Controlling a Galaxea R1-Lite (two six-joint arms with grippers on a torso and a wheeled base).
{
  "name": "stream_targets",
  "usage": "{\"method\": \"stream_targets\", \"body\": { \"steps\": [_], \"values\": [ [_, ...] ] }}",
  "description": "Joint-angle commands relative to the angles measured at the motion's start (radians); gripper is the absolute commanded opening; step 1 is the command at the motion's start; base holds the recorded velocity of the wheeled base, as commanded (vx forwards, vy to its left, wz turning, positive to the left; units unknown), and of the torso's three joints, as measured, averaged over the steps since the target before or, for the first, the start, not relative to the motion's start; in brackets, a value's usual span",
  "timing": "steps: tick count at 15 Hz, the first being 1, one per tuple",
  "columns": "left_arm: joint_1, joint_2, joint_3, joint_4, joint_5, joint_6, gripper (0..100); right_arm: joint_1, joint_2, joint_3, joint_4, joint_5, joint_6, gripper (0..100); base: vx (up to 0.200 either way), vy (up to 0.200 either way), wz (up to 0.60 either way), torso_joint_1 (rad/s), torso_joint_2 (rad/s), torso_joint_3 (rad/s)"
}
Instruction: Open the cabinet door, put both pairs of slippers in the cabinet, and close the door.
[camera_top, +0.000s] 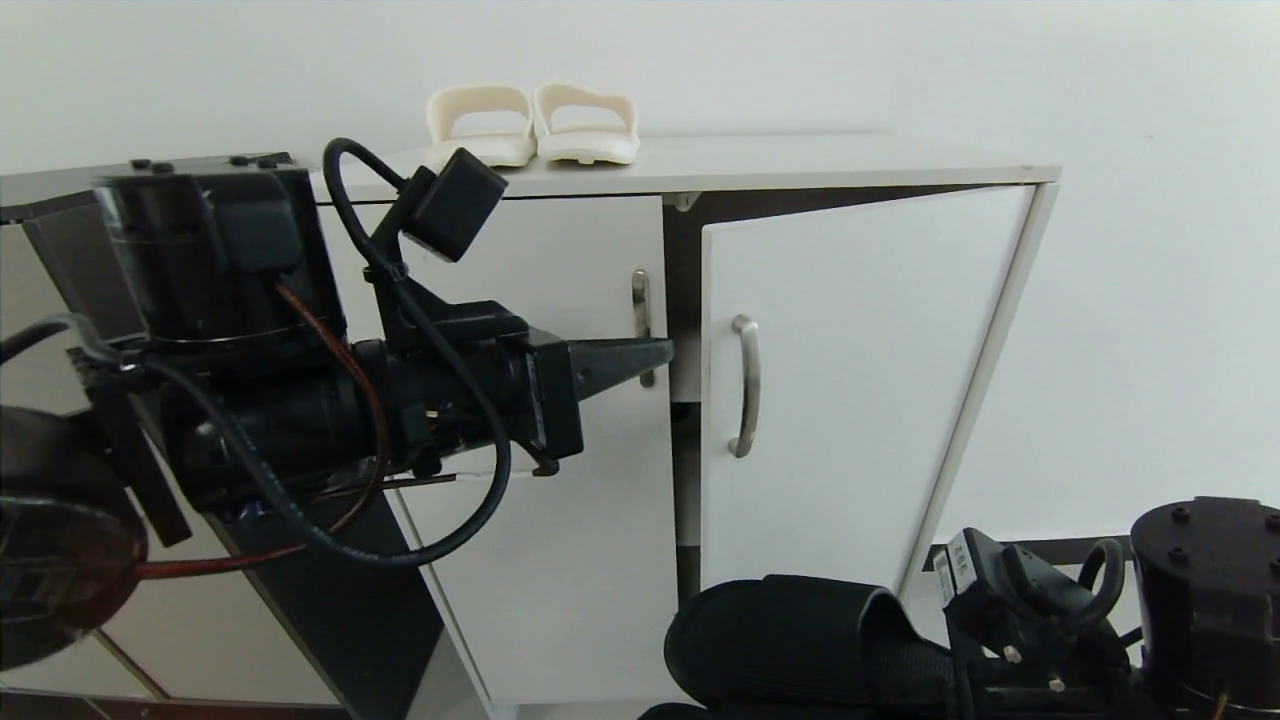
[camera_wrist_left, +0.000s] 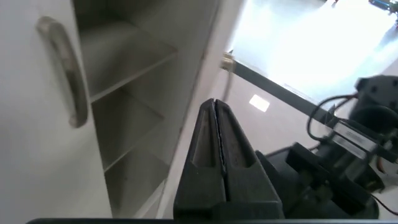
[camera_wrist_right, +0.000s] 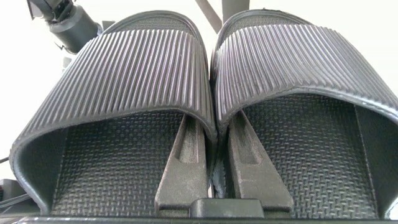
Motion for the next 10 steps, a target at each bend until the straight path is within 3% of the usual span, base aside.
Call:
{"method": "stream_targets", "body": {
  "steps": [1, 5, 8, 10],
  "values": [
    [0.024, 0.123, -0.075, -0.006, 0.001, -0.005, 0, 0.004, 0.002, -0.015, 0.005, -0.003, 0.004, 0, 0.000, 0.000, 0.00, 0.000, 0.00, 0.000],
    [0.018, 0.271, -0.170, -0.101, 0.006, -0.006, 0, 0.033, -0.009, -0.115, 0.175, -0.095, 0.013, 0, 0.000, 0.000, 0.00, 0.000, 0.00, 0.000],
    [-0.001, 0.294, -0.168, -0.129, 0.009, -0.013, 0, 0.048, -0.029, -0.119, 0.187, -0.099, 0.038, 0, 0.000, 0.000, 0.00, 0.000, 0.00, 0.000],
    [-0.005, 0.290, -0.162, -0.135, 0.009, -0.034, 0, 0.053, -0.026, -0.119, 0.189, -0.106, 0.039, 0, 0.000, 0.000, 0.00, 0.000, 0.00, 0.000]
  ]
}}
